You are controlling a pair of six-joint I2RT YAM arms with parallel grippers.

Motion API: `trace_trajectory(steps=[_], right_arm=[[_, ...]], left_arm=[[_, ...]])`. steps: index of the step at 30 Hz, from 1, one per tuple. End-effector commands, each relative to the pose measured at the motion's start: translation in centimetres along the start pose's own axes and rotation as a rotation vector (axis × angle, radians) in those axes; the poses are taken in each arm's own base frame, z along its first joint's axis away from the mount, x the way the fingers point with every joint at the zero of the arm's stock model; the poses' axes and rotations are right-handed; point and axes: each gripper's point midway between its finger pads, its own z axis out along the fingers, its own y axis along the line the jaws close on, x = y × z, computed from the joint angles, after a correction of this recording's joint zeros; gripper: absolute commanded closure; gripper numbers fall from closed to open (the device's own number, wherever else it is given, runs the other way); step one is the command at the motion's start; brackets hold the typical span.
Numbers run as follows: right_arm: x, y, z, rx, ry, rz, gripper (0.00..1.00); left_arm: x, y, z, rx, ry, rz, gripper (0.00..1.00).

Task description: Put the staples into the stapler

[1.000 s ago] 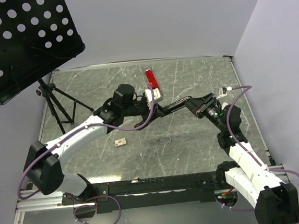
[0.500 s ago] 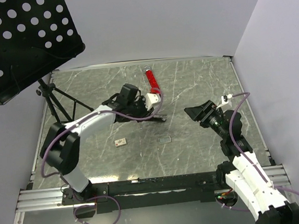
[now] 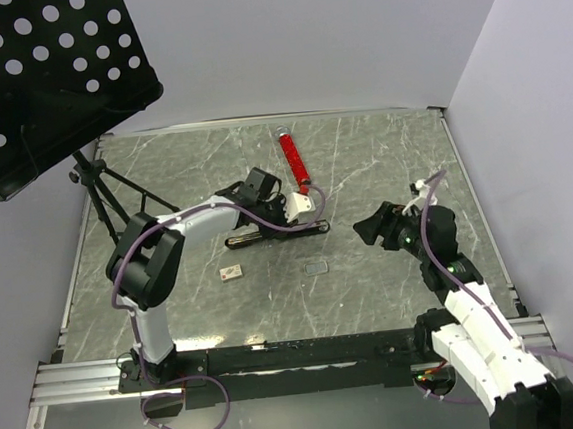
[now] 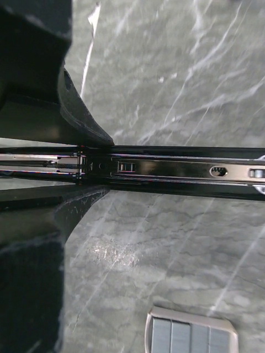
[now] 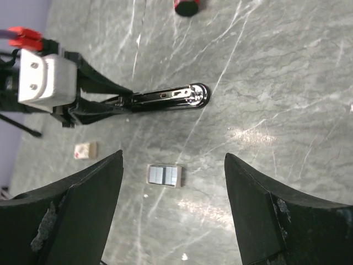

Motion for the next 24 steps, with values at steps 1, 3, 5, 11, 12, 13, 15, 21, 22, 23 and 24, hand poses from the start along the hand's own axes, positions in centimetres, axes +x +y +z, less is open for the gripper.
trace_trajectory(steps=[1,3,5,11,12,13,15,21,22,23,24], right_arm=[[-2.1,2.4,0.6,-0.101,0.007,-0.149,0.19],[-2.1,2.3,1.3,-0.103,0.026,-0.168,0.19],[-2.2,2.6,2.0,-0.124,0.048,-0.196,0.19],[-2.2,3.8,4.5,-0.165,0.157,-0.334,0.19],[-2.0,4.2,4.9,-0.174,0.174,-0.364,0.19],[-2.4,4.7,5.2,-0.175,0.184,-0.395,0.19],[-1.9,5.5,6.6,-0.187,0.238,-0.492,0.19],[0.9,7.0,10.3,-0.203,0.404,-0.73,0.18],[1.8,6.5,11.2,-0.196,0.447,-0.77,0.18],[2.1,6.6,11.7,-0.195,0.463,-0.796,0.18],[1.7,7.4,12.2,-0.188,0.47,-0.828,0.18]], left_arm=[[-1.5,0.9,0.5,-0.009,-0.054,0.057,0.81],[-1.0,1.1,0.8,-0.024,-0.044,0.056,0.7],[-0.7,0.9,0.8,-0.028,-0.042,0.044,0.64],[-4.9,3.2,-4.0,-0.185,-0.234,-0.015,0.33],[-6.4,3.8,-6.3,-0.236,-0.297,-0.04,0.3],[-5.4,4.2,-7.2,-0.273,-0.308,-0.072,0.25],[-6.8,5.3,-10.9,-0.373,-0.439,-0.127,0.2],[-6.1,8.6,-23.6,-0.765,-0.768,-0.405,0.01],[-5.5,9.0,-25.0,-0.829,-0.783,-0.44,0.01],[-5.2,9.2,-27.9,-0.932,-0.822,-0.482,0.0],[-4.1,9.1,-28.6,-0.978,-0.834,-0.547,0.01]])
